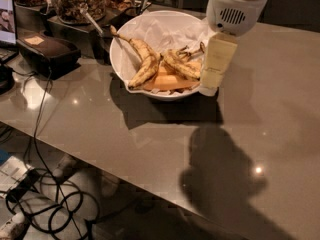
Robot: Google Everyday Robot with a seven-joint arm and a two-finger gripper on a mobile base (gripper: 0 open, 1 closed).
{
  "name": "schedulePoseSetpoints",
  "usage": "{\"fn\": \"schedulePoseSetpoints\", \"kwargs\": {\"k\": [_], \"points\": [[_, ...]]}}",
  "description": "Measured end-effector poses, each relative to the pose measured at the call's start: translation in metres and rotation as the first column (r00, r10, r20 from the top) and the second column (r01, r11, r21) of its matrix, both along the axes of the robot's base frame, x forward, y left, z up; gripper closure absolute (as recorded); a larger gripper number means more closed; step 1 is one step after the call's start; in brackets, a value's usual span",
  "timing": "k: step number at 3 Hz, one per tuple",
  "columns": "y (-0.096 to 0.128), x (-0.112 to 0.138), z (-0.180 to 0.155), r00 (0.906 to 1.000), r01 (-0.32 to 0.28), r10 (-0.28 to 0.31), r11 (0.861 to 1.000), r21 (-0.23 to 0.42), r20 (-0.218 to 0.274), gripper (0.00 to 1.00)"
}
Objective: Pick banana from white bowl
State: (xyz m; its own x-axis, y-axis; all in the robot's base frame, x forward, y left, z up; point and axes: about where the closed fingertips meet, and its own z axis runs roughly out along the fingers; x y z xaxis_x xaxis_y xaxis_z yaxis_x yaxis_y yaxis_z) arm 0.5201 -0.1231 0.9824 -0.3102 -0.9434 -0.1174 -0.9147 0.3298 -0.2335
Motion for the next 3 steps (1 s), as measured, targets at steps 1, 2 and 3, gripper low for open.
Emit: {"fn": "schedulePoseSetpoints", "kwargs": {"k": [1, 2, 3], "points": [[0.018, 0.006, 0.007, 0.9997, 0.001, -0.002, 0.999, 0.054, 0.024, 0.00], [0.044, 0.024, 0.006, 0.9997, -0.014, 0.016, 0.995, 0.100, -0.017, 0.00], [0.047, 0.029, 0.007, 0.9998, -0.017, 0.016, 0.994, 0.112, 0.008, 0.00]]}}
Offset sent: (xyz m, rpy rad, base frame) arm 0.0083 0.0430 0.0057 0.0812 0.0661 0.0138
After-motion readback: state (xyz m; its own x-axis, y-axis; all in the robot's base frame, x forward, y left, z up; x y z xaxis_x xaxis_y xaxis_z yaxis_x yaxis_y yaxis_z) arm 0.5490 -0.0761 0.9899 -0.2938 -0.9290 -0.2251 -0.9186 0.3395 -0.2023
